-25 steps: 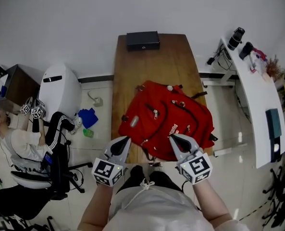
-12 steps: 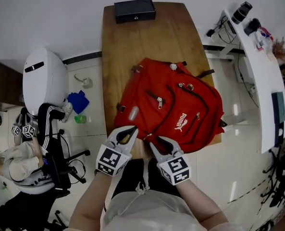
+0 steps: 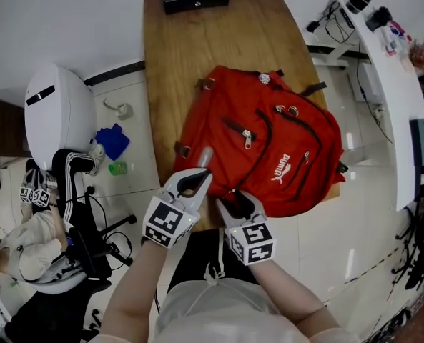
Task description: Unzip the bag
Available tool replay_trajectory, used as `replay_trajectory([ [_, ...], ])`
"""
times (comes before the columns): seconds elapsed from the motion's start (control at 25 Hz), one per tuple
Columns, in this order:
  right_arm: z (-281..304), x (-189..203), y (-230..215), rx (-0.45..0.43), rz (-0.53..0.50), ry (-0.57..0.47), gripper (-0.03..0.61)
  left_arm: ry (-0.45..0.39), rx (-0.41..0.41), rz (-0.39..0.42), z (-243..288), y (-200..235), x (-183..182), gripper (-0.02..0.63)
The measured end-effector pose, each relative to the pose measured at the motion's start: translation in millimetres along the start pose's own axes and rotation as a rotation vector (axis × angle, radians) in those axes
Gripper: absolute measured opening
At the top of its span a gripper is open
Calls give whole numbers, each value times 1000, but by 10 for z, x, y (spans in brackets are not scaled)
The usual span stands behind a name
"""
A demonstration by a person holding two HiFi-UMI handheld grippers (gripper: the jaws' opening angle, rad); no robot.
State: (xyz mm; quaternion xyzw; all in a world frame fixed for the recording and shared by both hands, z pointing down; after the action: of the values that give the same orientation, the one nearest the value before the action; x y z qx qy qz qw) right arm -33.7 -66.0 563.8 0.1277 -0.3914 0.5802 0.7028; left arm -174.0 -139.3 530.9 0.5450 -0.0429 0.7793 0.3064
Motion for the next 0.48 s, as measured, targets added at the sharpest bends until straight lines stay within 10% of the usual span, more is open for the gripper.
replay_trajectory([
  [0.48, -142, -61, -118, 13, -61, 34, 9, 38, 58, 46, 128, -226, -34, 5],
])
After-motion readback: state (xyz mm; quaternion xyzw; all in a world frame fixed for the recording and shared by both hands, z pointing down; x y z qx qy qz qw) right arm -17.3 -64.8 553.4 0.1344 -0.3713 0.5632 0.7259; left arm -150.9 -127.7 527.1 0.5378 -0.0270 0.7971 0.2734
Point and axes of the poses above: the fingertips, and each gripper's own axes: z forward along the fingers, y to its left, x out of its underside, the point moved 9 cm from there along -z, backward along the fingers, and after that the axes turned 5 degrees about x, right-handed, at the moved point
